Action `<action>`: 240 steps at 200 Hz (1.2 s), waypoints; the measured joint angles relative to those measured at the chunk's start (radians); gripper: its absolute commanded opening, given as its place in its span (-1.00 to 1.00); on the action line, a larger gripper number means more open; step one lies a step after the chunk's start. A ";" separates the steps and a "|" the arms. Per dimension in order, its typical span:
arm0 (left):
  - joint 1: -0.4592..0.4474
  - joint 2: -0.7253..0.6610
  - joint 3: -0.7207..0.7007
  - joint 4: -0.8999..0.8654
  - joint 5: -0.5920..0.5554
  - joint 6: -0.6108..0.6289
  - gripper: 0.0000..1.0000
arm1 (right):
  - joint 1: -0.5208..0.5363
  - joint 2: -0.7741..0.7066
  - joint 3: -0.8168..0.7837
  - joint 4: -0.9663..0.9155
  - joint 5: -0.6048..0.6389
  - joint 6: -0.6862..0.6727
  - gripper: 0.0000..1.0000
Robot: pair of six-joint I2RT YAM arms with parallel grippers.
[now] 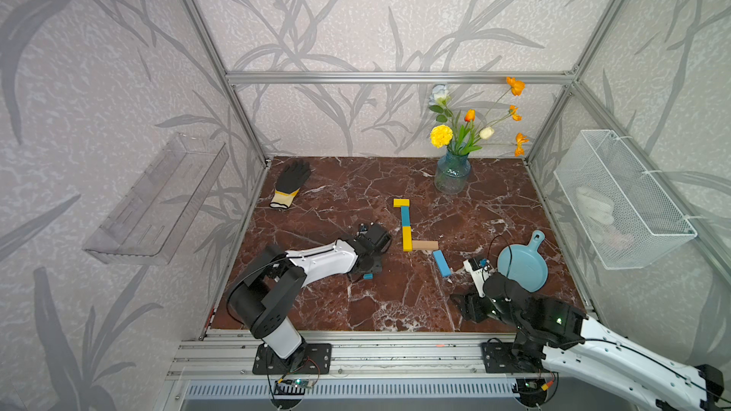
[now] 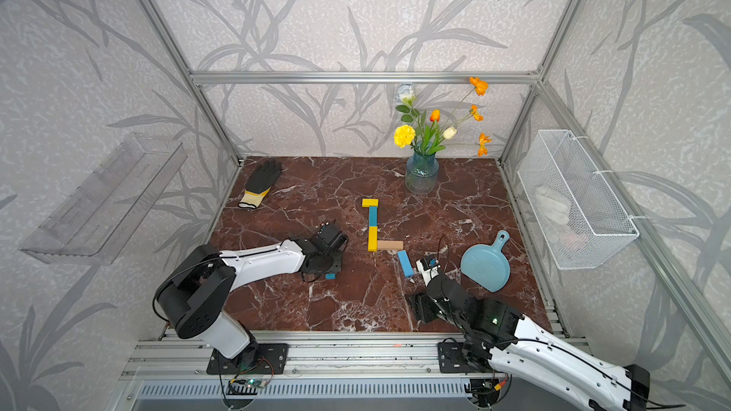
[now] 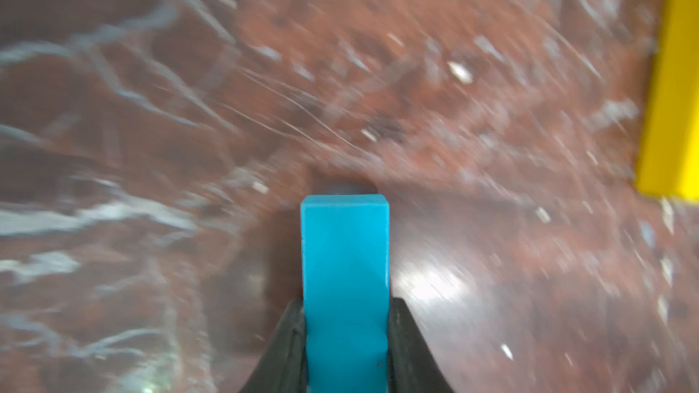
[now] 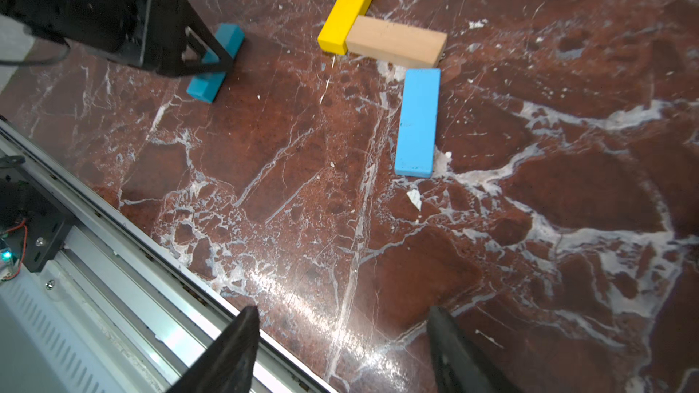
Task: Assemble a giraffe with building blocks
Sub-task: Pick up the building block from the center of the board, then assemble the building block at the center of the board.
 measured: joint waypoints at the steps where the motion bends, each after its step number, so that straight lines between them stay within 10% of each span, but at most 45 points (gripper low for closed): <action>1: -0.002 0.000 0.000 0.000 0.002 0.001 -0.98 | -0.001 0.000 0.001 -0.001 0.001 0.000 0.42; 155: -0.109 0.158 0.176 0.030 0.213 0.269 -0.86 | -0.040 0.107 0.058 -0.033 0.055 0.016 0.46; 240: -0.110 0.191 0.212 0.035 0.143 0.257 -0.25 | -0.040 0.092 0.037 -0.011 0.036 0.016 0.45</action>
